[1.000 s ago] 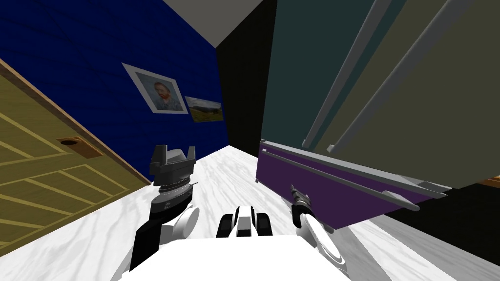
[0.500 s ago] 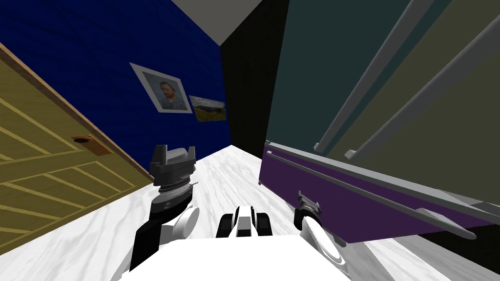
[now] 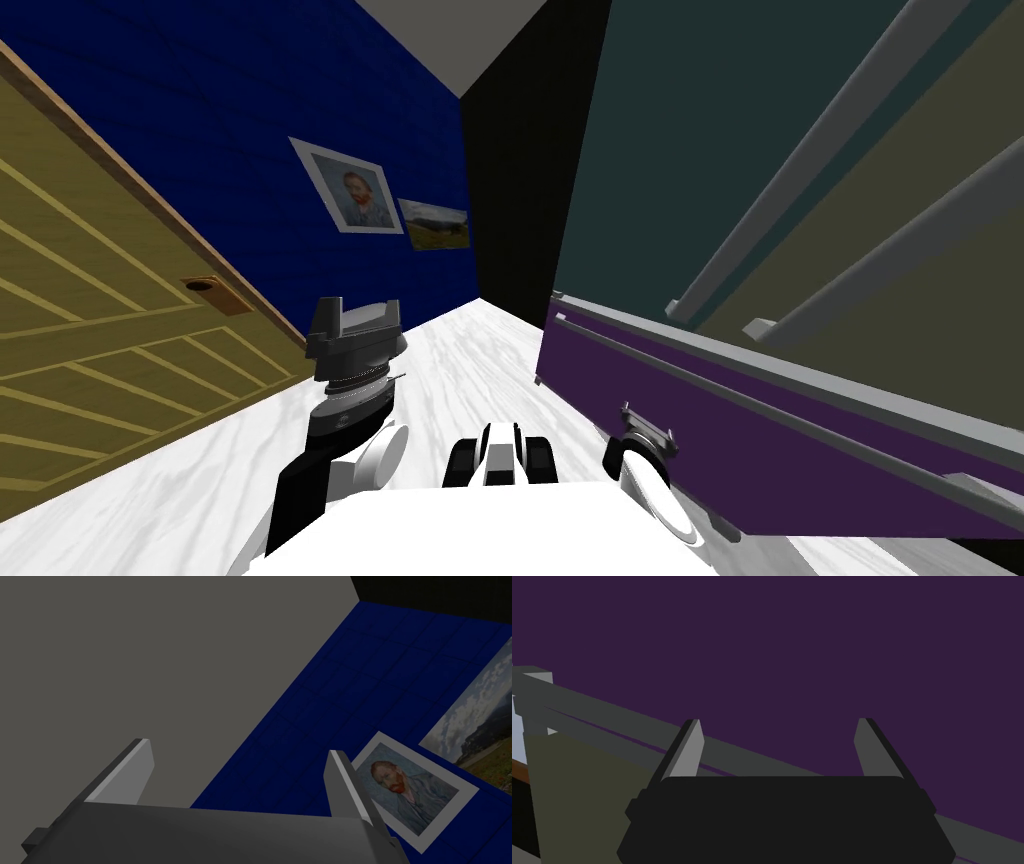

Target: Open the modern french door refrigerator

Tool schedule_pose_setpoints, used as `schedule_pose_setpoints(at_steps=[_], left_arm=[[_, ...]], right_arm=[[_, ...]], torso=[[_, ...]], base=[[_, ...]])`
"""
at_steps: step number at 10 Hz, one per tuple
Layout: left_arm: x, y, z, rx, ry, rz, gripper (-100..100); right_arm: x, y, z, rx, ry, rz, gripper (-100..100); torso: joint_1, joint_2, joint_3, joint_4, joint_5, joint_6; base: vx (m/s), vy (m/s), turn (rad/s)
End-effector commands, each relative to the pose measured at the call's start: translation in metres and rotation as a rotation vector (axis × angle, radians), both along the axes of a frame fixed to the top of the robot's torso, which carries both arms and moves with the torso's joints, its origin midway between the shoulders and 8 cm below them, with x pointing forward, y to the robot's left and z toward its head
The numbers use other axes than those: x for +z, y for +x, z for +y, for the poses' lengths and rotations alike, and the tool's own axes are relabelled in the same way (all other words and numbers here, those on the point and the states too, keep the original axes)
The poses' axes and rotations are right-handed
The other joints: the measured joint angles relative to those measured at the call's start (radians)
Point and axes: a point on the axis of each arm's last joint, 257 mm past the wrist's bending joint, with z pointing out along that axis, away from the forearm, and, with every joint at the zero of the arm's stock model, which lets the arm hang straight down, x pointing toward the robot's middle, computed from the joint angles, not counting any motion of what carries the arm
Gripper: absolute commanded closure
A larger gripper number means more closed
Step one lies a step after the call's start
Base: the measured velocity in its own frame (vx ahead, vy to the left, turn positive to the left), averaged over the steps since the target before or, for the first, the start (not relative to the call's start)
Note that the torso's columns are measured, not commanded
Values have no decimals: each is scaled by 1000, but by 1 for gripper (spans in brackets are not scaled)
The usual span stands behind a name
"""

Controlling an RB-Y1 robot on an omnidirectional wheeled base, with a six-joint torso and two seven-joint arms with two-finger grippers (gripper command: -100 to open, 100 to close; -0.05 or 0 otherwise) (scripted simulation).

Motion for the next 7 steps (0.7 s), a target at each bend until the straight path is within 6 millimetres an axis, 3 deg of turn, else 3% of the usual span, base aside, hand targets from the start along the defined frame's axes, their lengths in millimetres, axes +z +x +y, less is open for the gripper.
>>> schedule_pose_setpoints(at_steps=[1, 7], left_arm=[[0, 0, 0, 0, 0, 0, 0], [0, 0, 0, 0, 0, 0, 0]], right_arm=[[2, -20, -15, -55, -90, 64, -100], [17, -64, -40, -168, -285, 168, -100]], torso=[[-1, 1, 1, 0, 0, 0], [-2, 5, 3, 1, 0, 1]], base=[[106, 54, 167], [89, 30, 91]])
